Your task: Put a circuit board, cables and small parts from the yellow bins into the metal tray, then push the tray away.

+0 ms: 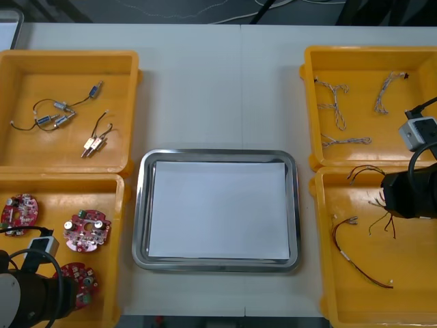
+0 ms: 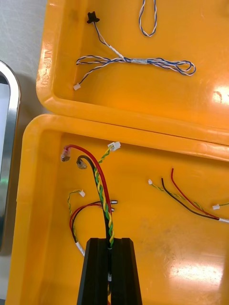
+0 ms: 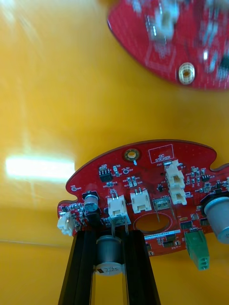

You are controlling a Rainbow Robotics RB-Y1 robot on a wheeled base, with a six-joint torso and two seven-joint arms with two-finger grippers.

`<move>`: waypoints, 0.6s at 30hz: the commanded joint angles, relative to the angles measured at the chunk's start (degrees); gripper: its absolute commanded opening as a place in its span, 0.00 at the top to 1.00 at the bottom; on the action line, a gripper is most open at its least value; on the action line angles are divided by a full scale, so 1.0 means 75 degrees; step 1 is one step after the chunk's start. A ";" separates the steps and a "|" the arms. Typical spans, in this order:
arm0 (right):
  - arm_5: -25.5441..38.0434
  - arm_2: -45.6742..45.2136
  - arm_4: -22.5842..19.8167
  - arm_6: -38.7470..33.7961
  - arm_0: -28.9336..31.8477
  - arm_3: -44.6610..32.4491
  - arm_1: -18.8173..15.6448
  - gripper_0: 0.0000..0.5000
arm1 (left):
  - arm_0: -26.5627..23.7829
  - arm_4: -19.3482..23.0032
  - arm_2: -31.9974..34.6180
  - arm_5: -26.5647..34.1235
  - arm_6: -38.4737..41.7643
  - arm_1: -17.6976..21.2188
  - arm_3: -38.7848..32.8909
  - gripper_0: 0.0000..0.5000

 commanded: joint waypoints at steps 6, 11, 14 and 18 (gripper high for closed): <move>0.0026 0.0097 0.0058 -0.0197 -0.0162 -0.0033 -0.0028 1.00 | -0.0591 0.0205 0.0621 0.0231 -0.0553 0.0070 -0.0325 1.00; 0.0026 0.0097 0.0058 -0.0197 -0.0162 -0.0033 -0.0028 1.00 | -0.0603 0.0076 0.0902 0.0220 -0.0834 0.0094 -0.0255 1.00; 0.0026 0.0097 0.0058 -0.0197 -0.0162 -0.0033 -0.0028 1.00 | -0.0556 0.0088 0.1113 0.0114 -0.1150 0.0094 -0.0044 1.00; 0.0026 0.0097 0.0058 -0.0197 -0.0162 -0.0033 -0.0028 1.00 | -0.0462 0.0146 0.1254 -0.0226 -0.1396 0.0106 0.0167 1.00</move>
